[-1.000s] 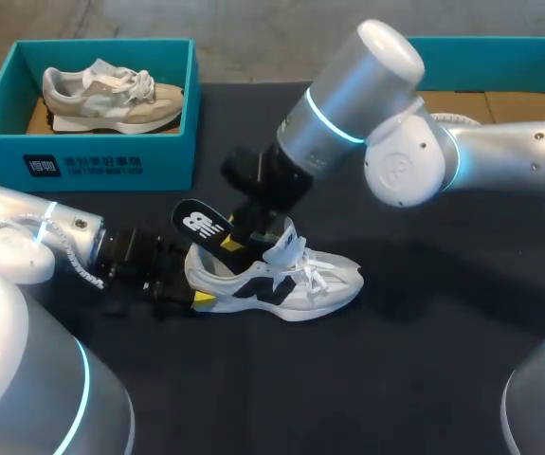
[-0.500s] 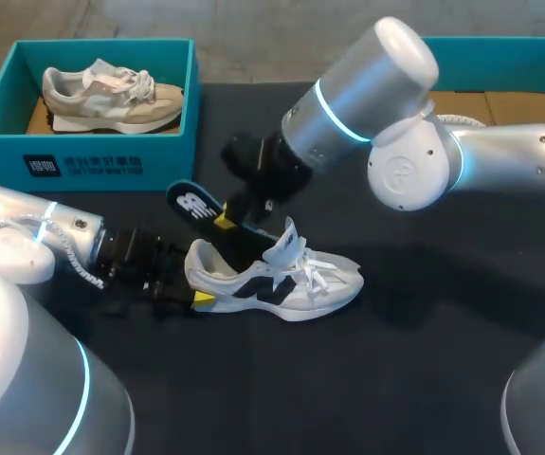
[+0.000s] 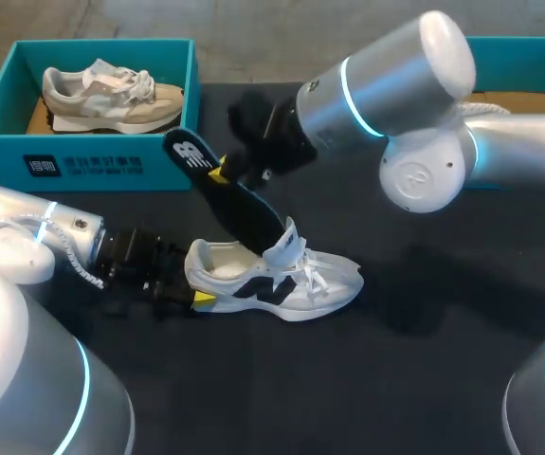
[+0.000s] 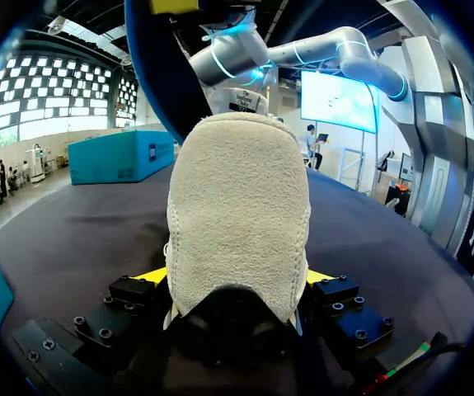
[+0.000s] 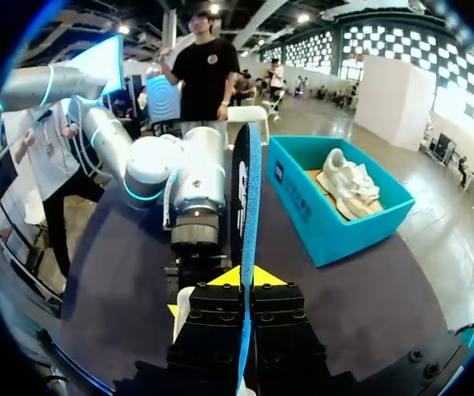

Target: Take the shoe out of the shoebox, open the shoe tongue, remove and reinsert the insole, then place the shoe into the shoebox

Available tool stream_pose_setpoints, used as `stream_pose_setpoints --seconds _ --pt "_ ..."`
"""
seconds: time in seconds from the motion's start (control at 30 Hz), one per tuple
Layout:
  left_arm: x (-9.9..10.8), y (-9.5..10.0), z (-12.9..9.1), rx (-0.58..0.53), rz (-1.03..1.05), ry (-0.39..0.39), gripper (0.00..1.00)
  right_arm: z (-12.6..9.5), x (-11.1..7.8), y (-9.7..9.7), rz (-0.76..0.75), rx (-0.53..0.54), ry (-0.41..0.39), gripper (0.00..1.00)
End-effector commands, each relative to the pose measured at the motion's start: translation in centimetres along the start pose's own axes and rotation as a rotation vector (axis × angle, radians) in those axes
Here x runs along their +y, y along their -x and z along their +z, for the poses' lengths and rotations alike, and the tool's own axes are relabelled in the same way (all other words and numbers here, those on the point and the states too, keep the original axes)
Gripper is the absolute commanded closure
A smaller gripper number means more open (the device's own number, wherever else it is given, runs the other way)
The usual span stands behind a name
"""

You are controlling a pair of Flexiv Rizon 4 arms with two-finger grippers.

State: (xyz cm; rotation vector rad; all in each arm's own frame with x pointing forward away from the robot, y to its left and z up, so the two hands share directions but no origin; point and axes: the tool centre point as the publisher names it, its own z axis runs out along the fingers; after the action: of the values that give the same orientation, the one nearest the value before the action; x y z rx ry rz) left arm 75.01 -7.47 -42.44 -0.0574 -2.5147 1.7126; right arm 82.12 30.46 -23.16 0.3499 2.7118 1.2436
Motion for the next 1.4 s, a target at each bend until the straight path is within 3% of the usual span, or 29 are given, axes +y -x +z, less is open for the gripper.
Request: stream_pose_setpoints --seconds 0.03,0.43,1.4 --pt "0.3 0.1 0.2 -0.001 0.0 0.0 1.0 -0.9 0.8 -0.2 0.014 -0.08 0.006 1.0" --pt "0.3 0.1 0.2 -0.001 0.0 0.0 1.0 -2.8 2.9 1.1 0.008 -0.171 0.065 1.0" --pt "0.3 0.1 0.2 -0.001 0.0 0.0 1.0 -2.8 2.9 1.1 0.008 -0.171 0.065 1.0"
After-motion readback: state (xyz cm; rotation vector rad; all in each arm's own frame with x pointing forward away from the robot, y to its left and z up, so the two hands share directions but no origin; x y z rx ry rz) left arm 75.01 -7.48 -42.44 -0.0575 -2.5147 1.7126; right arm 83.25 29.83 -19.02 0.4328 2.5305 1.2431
